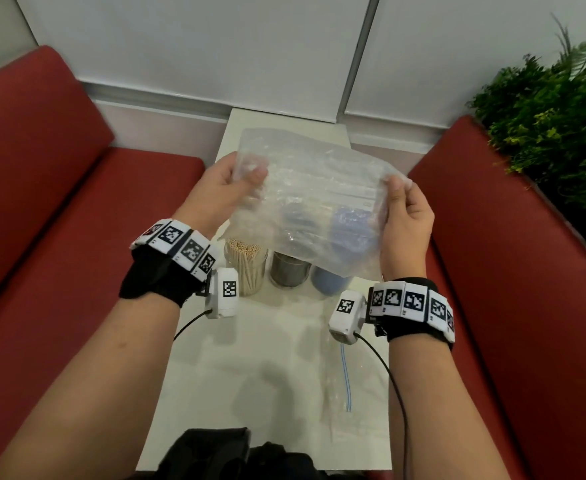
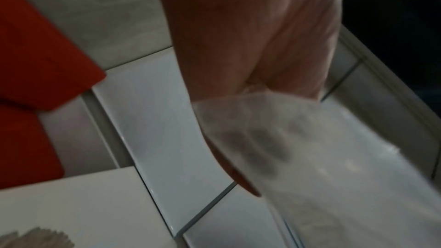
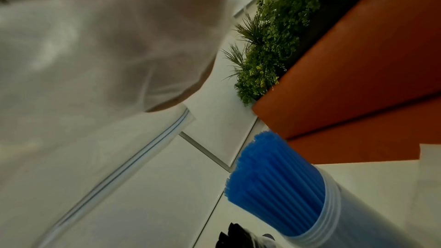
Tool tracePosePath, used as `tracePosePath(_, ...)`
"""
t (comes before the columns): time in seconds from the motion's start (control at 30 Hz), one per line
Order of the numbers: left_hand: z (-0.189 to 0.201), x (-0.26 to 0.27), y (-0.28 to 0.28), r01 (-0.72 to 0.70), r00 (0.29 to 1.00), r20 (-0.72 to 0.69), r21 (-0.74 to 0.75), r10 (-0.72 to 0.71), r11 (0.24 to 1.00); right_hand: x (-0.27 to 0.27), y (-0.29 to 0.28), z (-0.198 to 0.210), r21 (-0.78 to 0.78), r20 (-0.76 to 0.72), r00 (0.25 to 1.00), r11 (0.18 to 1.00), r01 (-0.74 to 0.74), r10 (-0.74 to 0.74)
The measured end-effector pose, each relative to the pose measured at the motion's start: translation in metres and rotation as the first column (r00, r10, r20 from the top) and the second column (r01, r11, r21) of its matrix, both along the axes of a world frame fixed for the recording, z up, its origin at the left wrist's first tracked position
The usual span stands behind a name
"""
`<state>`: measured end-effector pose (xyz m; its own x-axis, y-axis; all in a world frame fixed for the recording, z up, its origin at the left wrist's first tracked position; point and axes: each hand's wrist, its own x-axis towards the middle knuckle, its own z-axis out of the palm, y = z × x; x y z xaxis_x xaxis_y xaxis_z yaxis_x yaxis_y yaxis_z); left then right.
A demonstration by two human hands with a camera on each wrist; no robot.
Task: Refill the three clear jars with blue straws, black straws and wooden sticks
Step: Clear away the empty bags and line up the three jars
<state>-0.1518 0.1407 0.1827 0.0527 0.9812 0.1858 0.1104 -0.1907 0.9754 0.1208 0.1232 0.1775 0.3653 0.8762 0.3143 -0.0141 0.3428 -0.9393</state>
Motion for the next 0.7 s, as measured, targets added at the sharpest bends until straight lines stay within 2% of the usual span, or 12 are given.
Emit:
tracePosePath(0.03,0.001,0.002,-0.001,0.079,0.993,0.085,0.005,-0.079,0.997,0.000,-0.001,0.000,0.001,-0.025,1.000,1.000,-0.007,0.007)
tracePosePath(0.07,0.001,0.005,-0.002,0.085,0.990,0.109,0.021,-0.087,0.996,0.000,-0.001,0.000,0.006,-0.051,0.999,1.000,-0.014,0.014)
tracePosePath(0.13,0.002,0.012,-0.003,-0.055,0.998,0.041,0.064,0.052,0.996,-0.001,0.000,0.000,0.018,-0.078,0.997,1.000,-0.010,0.011)
tracePosePath(0.2,0.001,0.019,-0.002,-0.204,0.977,-0.039,0.097,0.209,0.974,-0.002,0.000,-0.001,0.019,-0.042,0.999,1.000,0.023,-0.022)
tracePosePath(0.27,0.002,0.023,-0.002,-0.257,0.965,-0.039,0.065,0.259,0.964,0.000,-0.004,-0.001,0.013,-0.029,0.999,1.000,0.021,-0.021)
tracePosePath(0.33,0.003,0.025,-0.003,-0.196,0.980,-0.037,-0.005,0.196,0.980,0.007,-0.008,-0.003,-0.024,-0.057,0.996,0.997,-0.068,0.067)
tracePosePath(0.4,0.005,0.024,-0.004,-0.070,0.997,-0.019,-0.056,0.069,0.996,0.016,-0.013,-0.003,-0.091,-0.123,0.969,0.970,-0.226,0.214)
tracePosePath(0.5,0.005,0.021,0.000,0.081,0.985,0.158,-0.071,-0.069,0.994,0.031,-0.017,-0.006,-0.169,-0.164,0.923,0.912,-0.374,0.348)
tracePosePath(0.6,0.002,0.018,0.003,0.248,0.914,0.349,-0.073,-0.208,0.966,0.044,-0.021,-0.012,-0.219,-0.201,0.910,0.888,-0.404,0.364)
tracePosePath(0.63,0.001,0.018,0.004,0.280,0.897,0.377,-0.081,-0.231,0.956,0.049,-0.023,-0.014,-0.235,-0.233,0.904,0.881,-0.411,0.359)
tracePosePath(0.7,-0.002,0.015,0.006,0.279,0.908,0.347,-0.089,-0.233,0.956,0.058,-0.028,-0.016,-0.250,-0.253,0.896,0.869,-0.426,0.366)
